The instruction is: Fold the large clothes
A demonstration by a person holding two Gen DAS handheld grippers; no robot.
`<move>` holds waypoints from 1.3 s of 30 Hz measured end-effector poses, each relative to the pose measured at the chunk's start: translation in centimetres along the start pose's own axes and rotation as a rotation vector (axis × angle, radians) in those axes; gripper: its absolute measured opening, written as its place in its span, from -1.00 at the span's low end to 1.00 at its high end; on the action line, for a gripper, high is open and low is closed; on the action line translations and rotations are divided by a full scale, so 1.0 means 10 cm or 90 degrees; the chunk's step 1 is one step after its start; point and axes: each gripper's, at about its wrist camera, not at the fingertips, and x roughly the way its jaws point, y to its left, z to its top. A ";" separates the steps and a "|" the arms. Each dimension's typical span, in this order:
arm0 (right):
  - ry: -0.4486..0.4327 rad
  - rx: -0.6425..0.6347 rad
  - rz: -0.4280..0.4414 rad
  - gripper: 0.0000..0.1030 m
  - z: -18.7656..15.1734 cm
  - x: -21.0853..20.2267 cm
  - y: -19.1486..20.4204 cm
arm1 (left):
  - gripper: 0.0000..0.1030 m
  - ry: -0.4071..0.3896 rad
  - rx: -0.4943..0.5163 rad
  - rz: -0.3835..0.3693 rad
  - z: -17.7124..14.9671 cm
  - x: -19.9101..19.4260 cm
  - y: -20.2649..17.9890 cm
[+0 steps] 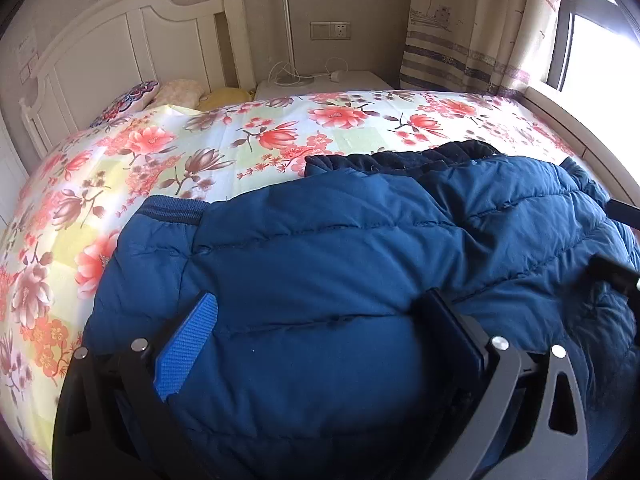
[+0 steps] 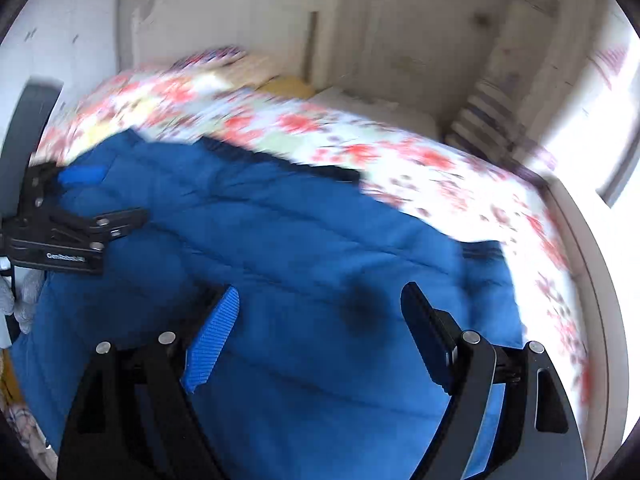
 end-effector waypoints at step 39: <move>-0.024 -0.018 -0.012 0.66 -0.50 -0.35 -0.05 | 0.96 -0.030 0.033 0.011 -0.40 -0.38 -0.17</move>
